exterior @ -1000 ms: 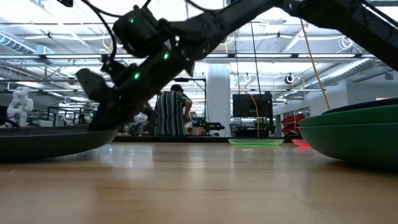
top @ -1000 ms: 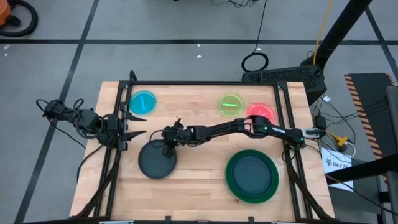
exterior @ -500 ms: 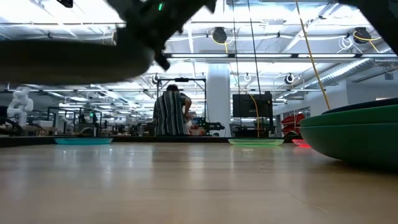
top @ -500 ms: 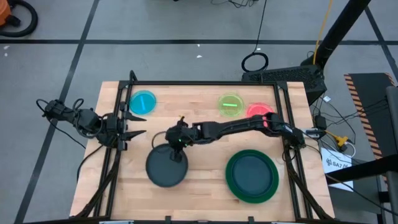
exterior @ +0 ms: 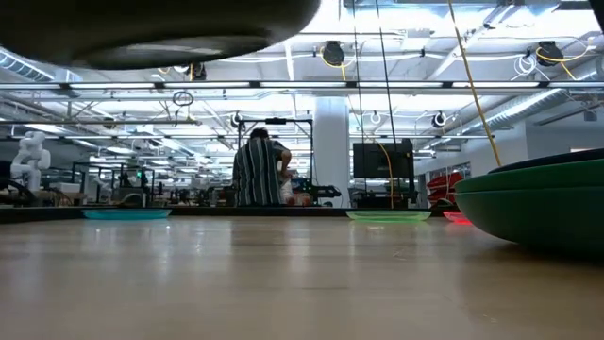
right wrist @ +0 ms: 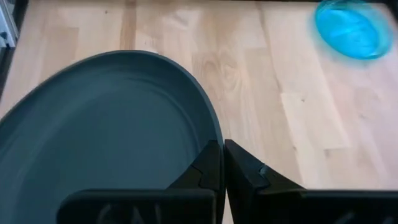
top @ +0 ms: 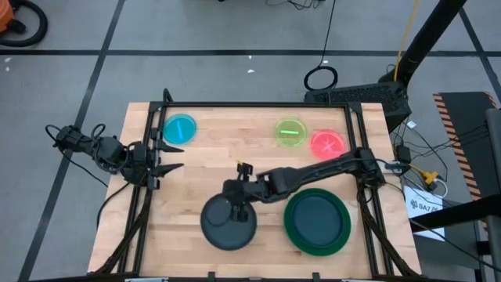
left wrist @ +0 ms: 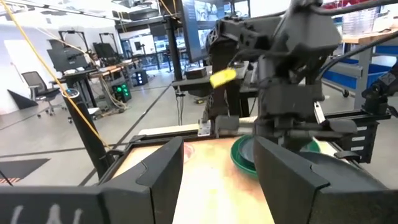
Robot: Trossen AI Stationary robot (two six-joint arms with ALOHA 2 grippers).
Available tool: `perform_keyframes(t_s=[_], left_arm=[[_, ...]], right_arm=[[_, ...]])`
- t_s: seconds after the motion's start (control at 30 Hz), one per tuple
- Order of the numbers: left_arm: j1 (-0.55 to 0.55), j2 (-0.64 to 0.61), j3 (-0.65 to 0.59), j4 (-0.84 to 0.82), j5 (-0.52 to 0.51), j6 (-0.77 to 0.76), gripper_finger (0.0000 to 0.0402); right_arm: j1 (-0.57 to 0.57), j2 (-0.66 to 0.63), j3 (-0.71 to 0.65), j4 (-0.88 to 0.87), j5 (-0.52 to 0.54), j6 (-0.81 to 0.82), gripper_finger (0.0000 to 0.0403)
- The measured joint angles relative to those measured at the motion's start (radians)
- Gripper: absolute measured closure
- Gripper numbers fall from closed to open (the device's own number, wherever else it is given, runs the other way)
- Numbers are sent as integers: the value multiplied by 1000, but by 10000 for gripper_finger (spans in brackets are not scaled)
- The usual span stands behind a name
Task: Stack plastic plates
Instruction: Stack the dark blue plate on top of the dark blue plate
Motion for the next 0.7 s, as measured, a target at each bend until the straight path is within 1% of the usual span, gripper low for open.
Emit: perform_keyframes(t_s=[0.23,0.33,0.47,0.7], left_arm=[[0,0,0,2,0,-21,201],[0,2,0,2,0,-22,201],[0,2,0,5,0,-24,201],[0,2,0,25,0,-25,201]], right_arm=[[75,-64,-5,-115,119,61,401],[103,-121,-75,-114,164,95,401],[130,-250,-255,-29,193,147,400],[149,-545,-655,261,188,196,399]])
